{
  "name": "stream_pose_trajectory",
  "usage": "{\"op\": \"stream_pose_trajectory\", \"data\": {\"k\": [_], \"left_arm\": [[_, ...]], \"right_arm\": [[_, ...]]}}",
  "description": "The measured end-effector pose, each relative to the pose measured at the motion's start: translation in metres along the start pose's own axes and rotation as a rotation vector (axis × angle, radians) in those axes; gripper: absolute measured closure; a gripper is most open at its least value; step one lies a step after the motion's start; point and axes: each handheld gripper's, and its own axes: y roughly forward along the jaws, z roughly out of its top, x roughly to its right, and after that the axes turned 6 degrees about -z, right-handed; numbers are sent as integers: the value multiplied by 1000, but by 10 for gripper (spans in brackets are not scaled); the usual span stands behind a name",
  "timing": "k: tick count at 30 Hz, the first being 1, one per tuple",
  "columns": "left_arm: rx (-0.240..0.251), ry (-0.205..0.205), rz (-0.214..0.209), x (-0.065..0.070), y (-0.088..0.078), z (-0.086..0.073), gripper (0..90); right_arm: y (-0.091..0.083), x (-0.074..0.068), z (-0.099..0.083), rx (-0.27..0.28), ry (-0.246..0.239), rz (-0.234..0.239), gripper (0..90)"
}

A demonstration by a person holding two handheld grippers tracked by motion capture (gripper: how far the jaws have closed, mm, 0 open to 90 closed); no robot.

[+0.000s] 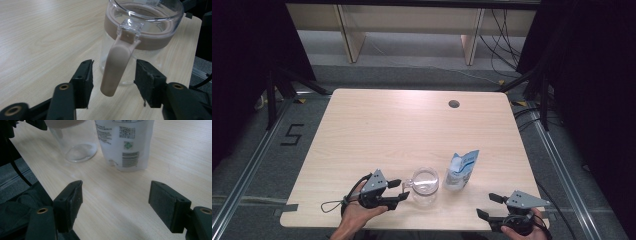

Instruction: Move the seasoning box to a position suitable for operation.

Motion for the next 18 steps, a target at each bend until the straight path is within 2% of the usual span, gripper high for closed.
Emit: {"op": "stream_pose_trajectory", "data": {"k": [1, 2, 3, 5, 6, 7, 8, 9, 10, 11, 14, 16, 17, 18], "left_arm": [[-9, -8, 8, 1, -1, 0, 365], [-18, -24, 17, 2, -2, 0, 365], [-6, -64, 23, 5, -3, 0, 322], [-9, -61, 20, 6, -5, 1, 291], [-4, -85, 31, 8, -6, 1, 291], [6, -84, 34, 10, -7, 1, 275], [7, -66, 36, 11, -9, 2, 265], [25, -83, 31, 14, -12, 2, 266], [25, -83, 31, 14, -12, 2, 266], [30, -104, 36, 16, -13, 2, 266], [45, -96, 41, 19, -16, 3, 265], [56, -91, 32, 20, -18, 4, 270], [62, -100, 36, 21, -19, 4, 274], [64, -98, 34, 21, -20, 4, 275]], "right_arm": [[1, 0, 0, 18, -23, -8, 282], [1, 0, 0, 18, -23, -8, 282], [2, 0, -1, 21, -21, 2, 282], [3, -1, -1, 14, -12, 1, 281], [2, -1, -1, 23, -20, 6, 278], [2, -1, 0, 19, -21, 6, 264], [1, -2, 0, 9, -14, 9, 249], [4, -2, 0, 25, -37, -3, 228], [4, -2, 0, 25, -37, -3, 228], [3, -3, 0, 22, -22, 1, 215], [3, -6, -1, 31, -18, -4, 200], [3, -4, 0, 40, -51, -12, 189], [3, -7, -1, 28, -21, -6, 188], [3, -7, 0, 33, -26, -6, 188]]}}
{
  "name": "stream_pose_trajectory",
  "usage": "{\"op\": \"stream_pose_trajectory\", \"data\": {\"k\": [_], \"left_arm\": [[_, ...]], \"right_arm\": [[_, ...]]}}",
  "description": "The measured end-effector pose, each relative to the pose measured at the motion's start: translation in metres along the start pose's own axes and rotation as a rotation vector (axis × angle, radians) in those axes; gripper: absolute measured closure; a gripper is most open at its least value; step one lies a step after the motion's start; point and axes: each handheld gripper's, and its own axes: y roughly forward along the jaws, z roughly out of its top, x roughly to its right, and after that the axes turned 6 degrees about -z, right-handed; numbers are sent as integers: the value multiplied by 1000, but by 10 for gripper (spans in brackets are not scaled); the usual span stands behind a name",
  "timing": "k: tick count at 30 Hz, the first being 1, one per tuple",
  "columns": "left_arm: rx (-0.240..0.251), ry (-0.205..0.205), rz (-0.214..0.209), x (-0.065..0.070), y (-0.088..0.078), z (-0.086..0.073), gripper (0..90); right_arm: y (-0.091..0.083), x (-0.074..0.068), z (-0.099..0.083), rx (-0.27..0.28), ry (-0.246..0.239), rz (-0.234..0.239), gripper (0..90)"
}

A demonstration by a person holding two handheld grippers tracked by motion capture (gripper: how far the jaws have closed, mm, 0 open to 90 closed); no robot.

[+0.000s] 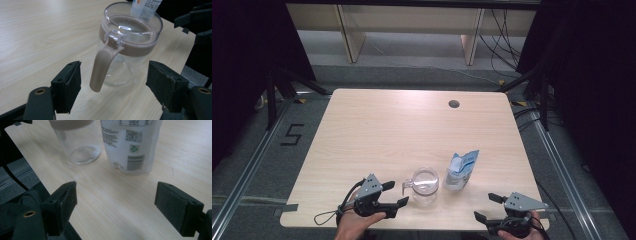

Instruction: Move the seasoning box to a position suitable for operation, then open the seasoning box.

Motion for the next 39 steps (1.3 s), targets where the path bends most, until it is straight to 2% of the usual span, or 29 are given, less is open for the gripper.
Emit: {"op": "stream_pose_trajectory", "data": {"k": [2, 3, 4, 5, 6, 9, 11, 12, 13, 15, 17, 18, 21, 22, 23, 25, 26, 28, 30, 31, 33, 34, 35, 38, 39], "left_arm": [[1, 12, 7, -1, -3, 1, 281], [17, -9, 9, -1, -4, 3, 295], [17, -9, 9, -1, -4, 3, 304], [28, -13, 1, -1, -5, 5, 312], [30, -9, 3, -1, -6, 7, 326], [37, -3, -5, 2, -6, 9, 354], [56, 18, -20, 3, -6, 12, 454], [59, 30, -22, 4, -6, 14, 527], [65, 55, -24, 6, -6, 19, 567], [75, 53, -30, 7, -6, 20, 628], [77, 92, -23, 8, -6, 25, 702], [75, 106, -5, 8, -6, 29, 735], [78, 107, 2, 6, -6, 33, 791], [84, 103, 6, 6, -4, 35, 809], [82, 107, 11, 4, -3, 36, 836], [83, 87, 17, 2, -1, 37, 847], [90, 77, 9, 1, 0, 37, 865], [88, 77, 11, 0, 3, 38, 876], [88, 74, 10, 1, 3, 38, 882], [91, 77, 4, 1, 4, 38, 889], [85, 82, 8, 4, 5, 39, 890], [78, 89, 10, 4, 6, 40, 891], [85, 84, 4, 5, 8, 39, 892], [72, 88, 10, 6, 10, 38, 892], [70, 75, 13, 5, 11, 37, 892]], "right_arm": [[2, 1, 1, 12, -28, 9, 191], [3, 1, 1, -2, -22, 13, 195], [3, 1, 1, -2, -22, 13, 195], [4, 2, 2, 9, -45, 1, 201], [3, 1, 2, -5, -27, 10, 209], [3, 0, 2, -3, -28, 20, 238], [3, 1, 1, 1, -36, 25, 249], [1, -1, 1, -12, -14, 17, 263], [2, 0, 1, -4, -29, 19, 269], [3, 1, 1, 11, -31, 29, 289], [2, -1, 2, 13, -19, 23, 307], [3, -1, 2, 14, -19, 22, 320], [3, -1, 3, 19, -28, 33, 329], [2, -1, 3, 17, -39, 22, 336], [3, -3, 3, 12, -33, 38, 357], [3, -4, 3, 28, -44, 36, 367], [2, -7, 4, 22, -27, 35, 395], [2, -6, 5, 39, -57, 33, 423], [3, -8, 6, 35, -53, 49, 438], [3, -9, 6, 47, -49, 37, 470], [3, -10, 7, 47, -57, 27, 476], [3, -13, 8, 46, -37, 45, 486], [4, -13, 9, 52, -70, 37, 493], [6, -15, 9, 54, -72, 35, 501], [5, -20, 10, 45, -42, 29, 524]]}}
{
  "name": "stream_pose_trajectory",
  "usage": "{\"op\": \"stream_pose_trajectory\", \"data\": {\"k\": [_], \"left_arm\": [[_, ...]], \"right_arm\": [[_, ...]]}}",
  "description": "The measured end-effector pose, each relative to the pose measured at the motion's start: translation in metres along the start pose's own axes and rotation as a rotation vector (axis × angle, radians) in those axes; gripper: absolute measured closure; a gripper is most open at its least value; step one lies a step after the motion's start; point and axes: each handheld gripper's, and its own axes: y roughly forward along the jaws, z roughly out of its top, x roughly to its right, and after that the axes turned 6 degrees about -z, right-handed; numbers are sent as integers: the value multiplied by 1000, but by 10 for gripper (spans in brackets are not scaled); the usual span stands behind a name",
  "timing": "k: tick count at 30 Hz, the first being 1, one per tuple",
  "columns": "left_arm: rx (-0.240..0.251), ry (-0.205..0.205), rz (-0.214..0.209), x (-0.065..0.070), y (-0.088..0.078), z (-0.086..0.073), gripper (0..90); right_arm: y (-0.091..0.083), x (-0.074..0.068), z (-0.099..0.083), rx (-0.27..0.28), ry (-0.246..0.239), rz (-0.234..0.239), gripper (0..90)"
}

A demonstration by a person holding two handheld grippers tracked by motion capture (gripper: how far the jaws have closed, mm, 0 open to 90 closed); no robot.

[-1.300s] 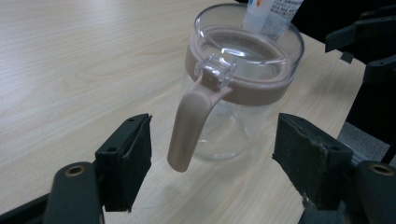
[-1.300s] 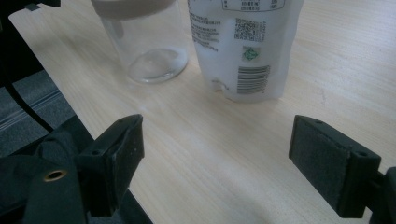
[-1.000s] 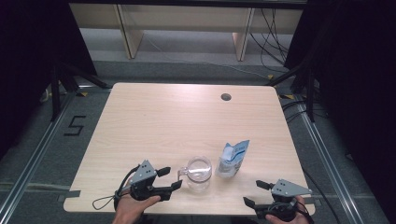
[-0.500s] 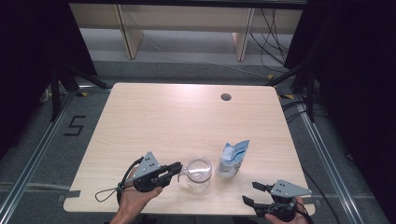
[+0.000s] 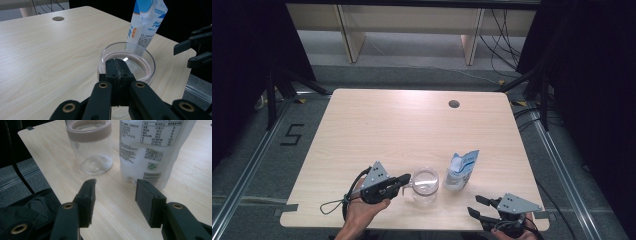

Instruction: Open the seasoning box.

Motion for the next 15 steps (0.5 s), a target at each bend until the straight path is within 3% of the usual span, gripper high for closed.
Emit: {"op": "stream_pose_trajectory", "data": {"k": [1, 2, 5, 7, 9, 12, 14, 15], "left_arm": [[0, 0, 0, 0, 0, 0, 893], [-10, 13, 5, 0, 0, 0, 893], [-15, 17, 3, -1, 1, -1, 893], [-18, 14, 8, -1, 1, -2, 893], [-25, 14, 10, -1, 1, -3, 893], [-28, 9, 14, -1, 0, -4, 893], [-28, 17, 17, -1, 0, -4, 893], [-27, 15, 18, -1, 0, -4, 893]], "right_arm": [[0, 0, 0, 0, 0, 0, 524], [2, 3, 1, 11, -39, 3, 535], [2, 0, 3, 15, -18, -6, 560], [4, 2, 5, 39, -69, -17, 576], [6, -1, 5, 36, -50, -6, 598], [8, -1, 6, 46, -76, -9, 616], [8, -4, 7, 32, -55, -22, 625], [9, -3, 7, 47, -75, -17, 631]]}}
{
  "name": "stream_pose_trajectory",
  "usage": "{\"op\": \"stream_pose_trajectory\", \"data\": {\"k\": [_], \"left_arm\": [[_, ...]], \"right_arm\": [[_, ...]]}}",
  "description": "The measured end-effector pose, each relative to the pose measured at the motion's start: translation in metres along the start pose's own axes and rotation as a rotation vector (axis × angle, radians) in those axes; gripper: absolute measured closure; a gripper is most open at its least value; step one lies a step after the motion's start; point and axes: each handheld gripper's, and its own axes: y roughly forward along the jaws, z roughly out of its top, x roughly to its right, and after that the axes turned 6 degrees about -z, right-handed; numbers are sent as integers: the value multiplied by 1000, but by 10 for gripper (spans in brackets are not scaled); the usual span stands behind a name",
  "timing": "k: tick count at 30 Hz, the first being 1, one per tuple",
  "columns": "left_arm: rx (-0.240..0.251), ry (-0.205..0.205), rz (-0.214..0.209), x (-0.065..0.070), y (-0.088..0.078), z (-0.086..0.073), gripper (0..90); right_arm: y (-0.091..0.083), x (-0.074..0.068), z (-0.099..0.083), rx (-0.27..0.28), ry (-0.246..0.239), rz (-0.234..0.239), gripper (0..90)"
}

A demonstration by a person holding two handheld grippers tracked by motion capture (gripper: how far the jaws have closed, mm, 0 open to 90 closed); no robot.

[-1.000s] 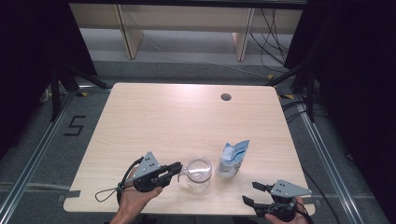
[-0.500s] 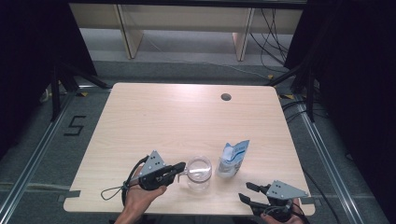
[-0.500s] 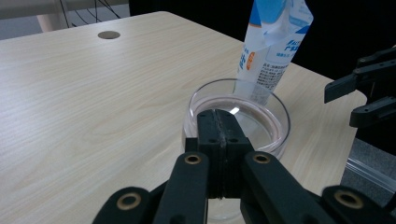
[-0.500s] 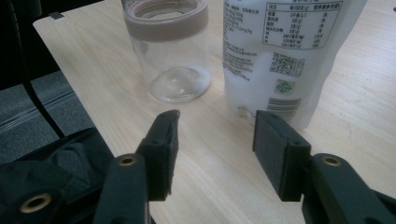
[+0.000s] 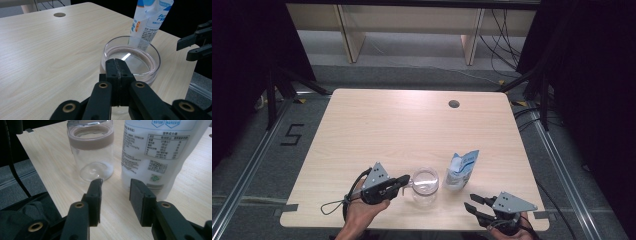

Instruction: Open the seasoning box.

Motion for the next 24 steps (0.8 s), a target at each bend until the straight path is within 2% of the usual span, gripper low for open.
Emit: {"op": "stream_pose_trajectory", "data": {"k": [1, 2, 3, 4, 5, 6, 9, 11, 13, 14, 16, 17, 19, 20, 21, 24], "left_arm": [[-1, 2, 1, 0, 0, 0, 893], [2, -9, 4, 1, 0, 0, 893], [1, -5, 3, 1, 1, 0, 893], [4, 13, -5, 1, 1, 0, 893], [7, 10, -4, 1, 2, -1, 893], [8, 11, -4, 1, 2, -1, 893], [10, 14, -5, 1, 2, -1, 893], [15, 15, -7, 1, 1, -2, 893], [23, -1, -6, 1, 2, -3, 892], [25, 15, -8, 1, 1, -4, 892], [23, 14, -2, 1, 1, -4, 892], [24, 17, -5, 1, 1, -4, 892], [26, 19, -6, 1, 1, -5, 892], [30, 18, -5, 2, 1, -5, 892], [32, 16, -5, 2, 1, -5, 892], [37, 16, -4, 2, 1, -6, 892]], "right_arm": [[1, -3, 1, -13, -1, -1, 638], [3, -2, 1, 0, -7, 6, 644], [3, -5, 1, -13, 12, 9, 651], [3, -5, 2, -8, 0, 3, 658], [4, -6, 3, -10, -5, 4, 665], [7, -5, 3, 0, -36, 13, 673], [10, -8, 4, -3, -25, 26, 684], [14, -10, 7, 12, -54, 22, 706], [15, -11, 8, 10, -48, 14, 714], [19, -13, 10, 11, -54, 33, 734], [21, -15, 11, 16, -62, 27, 743], [23, -15, 11, 21, -70, 42, 753], [24, -19, 13, 17, -54, 29, 769], [27, -18, 13, 31, -68, 44, 777], [28, -18, 14, 22, -82, 36, 786], [32, -19, 15, 24, -83, 33, 809]]}}
